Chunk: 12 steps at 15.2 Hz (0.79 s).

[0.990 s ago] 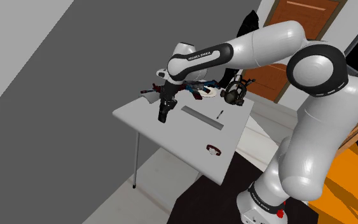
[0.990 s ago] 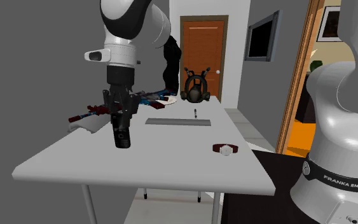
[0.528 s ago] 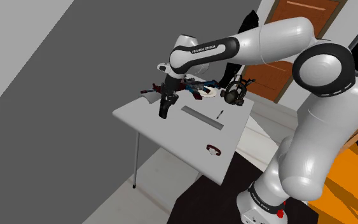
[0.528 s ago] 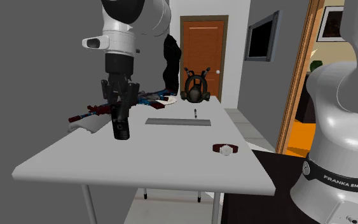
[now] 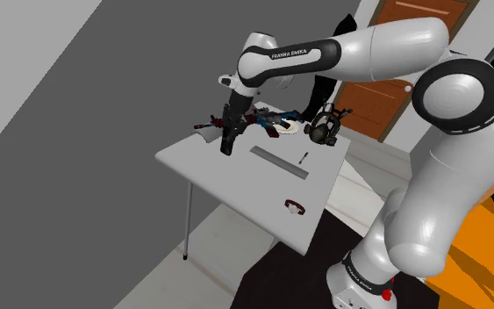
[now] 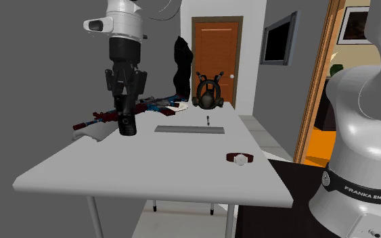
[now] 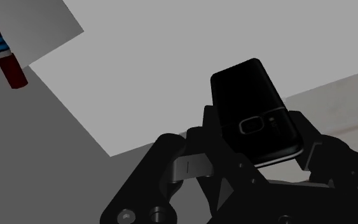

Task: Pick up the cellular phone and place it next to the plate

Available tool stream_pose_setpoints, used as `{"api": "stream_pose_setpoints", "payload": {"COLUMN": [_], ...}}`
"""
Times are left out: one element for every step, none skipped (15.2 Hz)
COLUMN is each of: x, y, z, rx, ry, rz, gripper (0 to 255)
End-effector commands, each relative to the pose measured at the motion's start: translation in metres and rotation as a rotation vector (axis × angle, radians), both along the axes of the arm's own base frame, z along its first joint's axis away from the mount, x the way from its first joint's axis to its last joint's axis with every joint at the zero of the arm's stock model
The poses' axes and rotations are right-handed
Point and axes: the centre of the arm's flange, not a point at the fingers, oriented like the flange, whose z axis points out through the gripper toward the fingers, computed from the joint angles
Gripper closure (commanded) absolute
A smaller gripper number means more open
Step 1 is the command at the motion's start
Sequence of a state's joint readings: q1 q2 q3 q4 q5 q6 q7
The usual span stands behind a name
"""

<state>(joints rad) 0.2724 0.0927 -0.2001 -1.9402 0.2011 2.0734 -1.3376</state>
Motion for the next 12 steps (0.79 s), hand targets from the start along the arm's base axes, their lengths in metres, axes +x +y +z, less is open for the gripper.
{"api": "stream_pose_setpoints", "payload": {"x": [0.000,0.000,0.000,0.000,0.000,0.000,0.000,0.000,0.000,0.000,0.000,0.000], "y": [-0.001,-0.001,-0.001,-0.001,-0.001,-0.001,-0.001,-0.001,-0.001,-0.001,-0.001,-0.001], "z": [0.011,0.016,0.022,0.027,0.032,0.037,0.043,0.048,0.053,0.059,0.064,0.069], "rx": [0.000,0.000,0.000,0.000,0.000,0.000,0.000,0.000,0.000,0.000,0.000,0.000], "ry": [0.000,0.000,0.000,0.000,0.000,0.000,0.000,0.000,0.000,0.000,0.000,0.000], "rz": [0.000,0.000,0.000,0.000,0.000,0.000,0.000,0.000,0.000,0.000,0.000,0.000], "gripper": [255,255,255,255,255,255,255,255,255,255,255,255]}}
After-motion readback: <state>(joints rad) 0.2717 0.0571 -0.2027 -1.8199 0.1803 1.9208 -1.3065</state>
